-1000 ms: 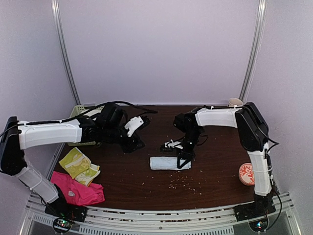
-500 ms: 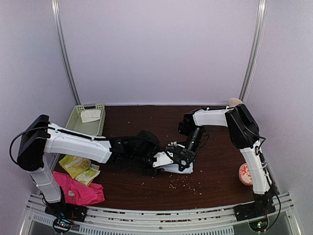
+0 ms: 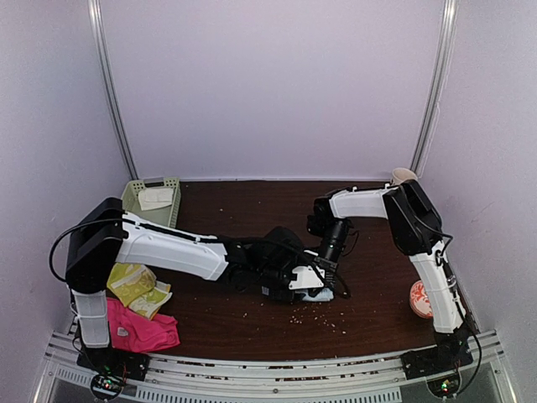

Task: Roll the towels
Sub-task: Pick up the towel from the center of the board.

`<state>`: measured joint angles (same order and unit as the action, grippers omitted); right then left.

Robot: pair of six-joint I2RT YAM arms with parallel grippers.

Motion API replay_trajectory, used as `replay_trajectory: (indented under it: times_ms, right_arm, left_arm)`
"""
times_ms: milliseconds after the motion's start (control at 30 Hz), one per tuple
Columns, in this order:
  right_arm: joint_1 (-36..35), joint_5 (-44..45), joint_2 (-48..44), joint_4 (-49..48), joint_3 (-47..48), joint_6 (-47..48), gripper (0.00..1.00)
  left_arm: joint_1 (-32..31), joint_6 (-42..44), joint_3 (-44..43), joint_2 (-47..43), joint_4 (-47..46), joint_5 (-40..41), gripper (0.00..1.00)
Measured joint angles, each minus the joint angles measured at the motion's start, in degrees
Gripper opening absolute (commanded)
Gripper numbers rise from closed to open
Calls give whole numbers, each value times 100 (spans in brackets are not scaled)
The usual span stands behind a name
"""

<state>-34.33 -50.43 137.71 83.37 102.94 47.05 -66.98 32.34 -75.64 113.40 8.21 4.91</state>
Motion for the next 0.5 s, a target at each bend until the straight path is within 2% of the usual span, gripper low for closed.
replay_trajectory:
  times_ms: [167, 500]
  right_arm:
    - [11, -37, 28, 33, 17, -11, 20]
    - [20, -85, 52, 79, 20, -28, 20]
  left_arm:
    - [-28, -50, -238, 323, 184, -28, 61]
    - [-166, -70, -474, 772, 260, 518, 57]
